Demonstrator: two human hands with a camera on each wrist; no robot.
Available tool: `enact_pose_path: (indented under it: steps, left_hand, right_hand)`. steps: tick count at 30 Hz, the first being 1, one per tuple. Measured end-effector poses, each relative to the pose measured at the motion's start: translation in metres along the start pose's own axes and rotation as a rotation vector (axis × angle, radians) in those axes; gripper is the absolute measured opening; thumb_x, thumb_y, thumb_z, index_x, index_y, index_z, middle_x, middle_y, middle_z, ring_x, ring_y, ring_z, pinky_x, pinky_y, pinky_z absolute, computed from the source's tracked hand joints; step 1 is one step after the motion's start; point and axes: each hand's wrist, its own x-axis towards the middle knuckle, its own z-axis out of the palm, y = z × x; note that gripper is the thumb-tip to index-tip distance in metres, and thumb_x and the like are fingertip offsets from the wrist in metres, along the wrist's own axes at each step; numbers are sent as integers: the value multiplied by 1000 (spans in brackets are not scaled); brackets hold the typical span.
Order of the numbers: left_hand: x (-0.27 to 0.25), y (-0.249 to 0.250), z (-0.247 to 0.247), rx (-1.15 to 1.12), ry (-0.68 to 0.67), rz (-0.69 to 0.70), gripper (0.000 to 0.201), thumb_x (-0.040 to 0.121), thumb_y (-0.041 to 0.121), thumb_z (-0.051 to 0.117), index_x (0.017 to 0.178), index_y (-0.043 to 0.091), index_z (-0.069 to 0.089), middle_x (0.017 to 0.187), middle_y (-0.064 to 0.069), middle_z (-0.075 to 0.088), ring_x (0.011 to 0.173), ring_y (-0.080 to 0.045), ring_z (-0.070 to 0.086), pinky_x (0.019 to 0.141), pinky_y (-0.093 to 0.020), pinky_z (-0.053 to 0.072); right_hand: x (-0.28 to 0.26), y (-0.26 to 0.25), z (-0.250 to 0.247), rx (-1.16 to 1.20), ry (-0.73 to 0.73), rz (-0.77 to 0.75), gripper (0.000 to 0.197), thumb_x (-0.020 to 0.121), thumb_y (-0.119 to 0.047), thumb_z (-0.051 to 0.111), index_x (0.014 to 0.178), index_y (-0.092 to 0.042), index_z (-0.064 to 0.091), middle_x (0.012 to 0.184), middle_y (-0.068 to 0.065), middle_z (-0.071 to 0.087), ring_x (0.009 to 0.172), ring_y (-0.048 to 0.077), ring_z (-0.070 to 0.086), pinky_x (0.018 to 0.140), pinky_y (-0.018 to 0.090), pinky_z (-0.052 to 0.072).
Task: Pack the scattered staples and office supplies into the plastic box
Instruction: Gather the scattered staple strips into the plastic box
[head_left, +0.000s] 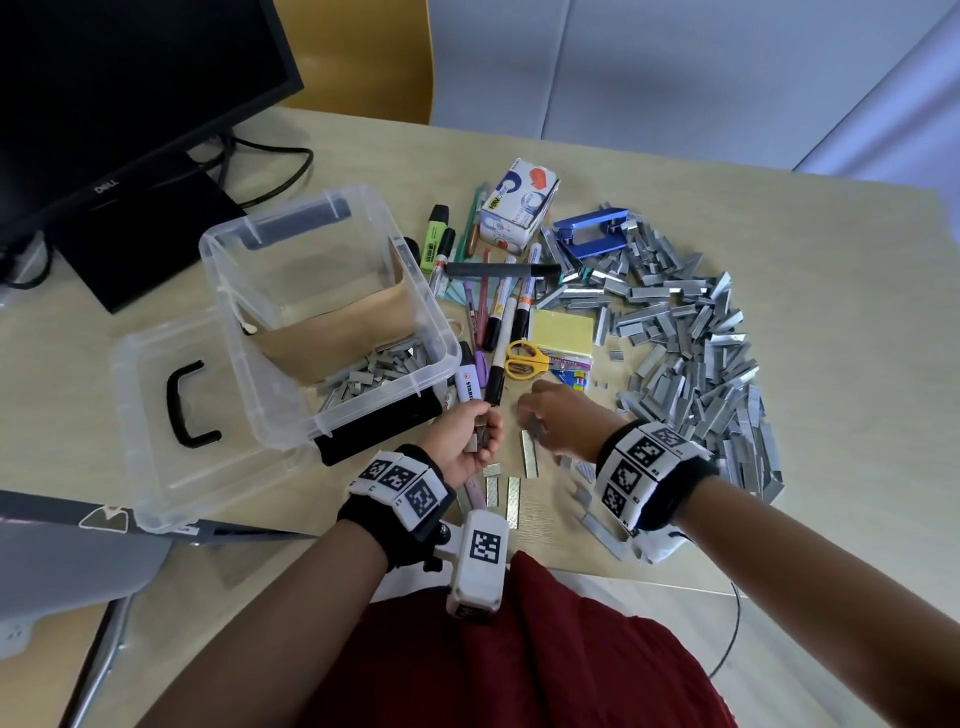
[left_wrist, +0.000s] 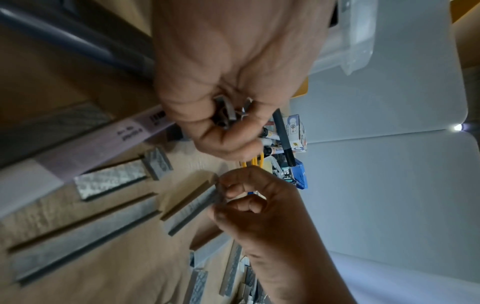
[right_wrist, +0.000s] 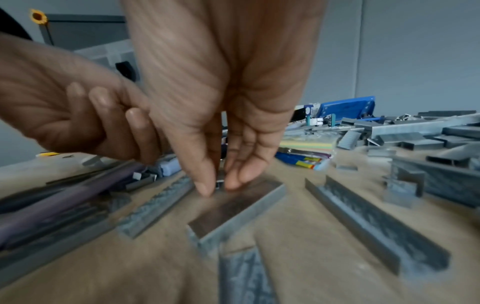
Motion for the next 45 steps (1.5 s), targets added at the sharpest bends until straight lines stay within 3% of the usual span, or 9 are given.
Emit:
enact_pose_path:
  steps: [4,10,16,19,22,28,35,39,45]
  left_hand:
    - [-2,-2,1,-51,4,13,34,99,12,38,70,1,52,48,-7,58,38,-11,57,37,-15,46]
    - [-7,1,11,-149,-35,30,23,98,15,41,81,7,53,65,-6,64,65,-15,60,50,-24,54]
    - [-5,4,13,-90,7,-20,35,98,25,40,67,11,50,40,2,52,28,-6,40,31,-11,26]
    - [0,1,5,-61,3,-45,39,99,26,35,63,12,43,37,2,43,25,-6,33,29,-9,20]
    - [-2,-1,-1,-51,-28,-42,39,99,24,33,62,14,38,37,5,39,24,-5,29,27,-9,17]
    - [-3,-5,-7,-72,-39,-34,38,99,24,34,63,15,37,36,6,38,24,-4,29,25,-10,19]
    - [-5,-8,-3,-61,-20,-25,37,99,23,34,63,14,39,36,5,41,25,-5,34,28,-10,22]
    - [-3,-10,-1,-109,16,4,37,99,21,37,67,6,49,42,-3,52,31,-10,50,32,-12,37]
    - [-7,-6,5,-157,-9,-20,21,98,21,44,85,6,52,63,-5,56,35,-10,53,35,-15,44]
  right_hand:
    - [-3,-2,-13,21,85,24,15,86,-5,54,101,-5,60,101,6,57,97,20,53,85,23,42]
    - [-28,-37,-40,295,153,-109,17,82,-11,65,98,-6,65,88,-3,56,74,6,49,73,17,37]
    - [-22,-32,-34,348,241,-82,18,82,-11,66,100,-7,65,93,1,57,70,1,45,61,4,32]
    - [-16,-11,-29,312,309,70,18,84,-1,56,98,-6,66,97,8,63,79,12,51,67,13,39]
    - [-13,2,-14,122,144,59,23,85,-1,53,104,-9,63,105,7,59,94,19,54,81,23,40]
    - [-8,4,6,30,59,22,14,89,-4,48,94,-8,61,90,2,46,80,23,57,70,38,55]
    - [-6,8,2,49,134,20,9,88,-11,55,92,-6,61,98,4,53,92,20,54,75,21,37]
    - [-21,-6,-16,157,297,-69,11,87,-12,59,93,-5,64,95,2,54,78,12,49,75,20,38]
    - [-33,-38,-24,272,265,-240,11,83,-14,65,91,-6,67,93,2,55,70,11,51,68,19,39]
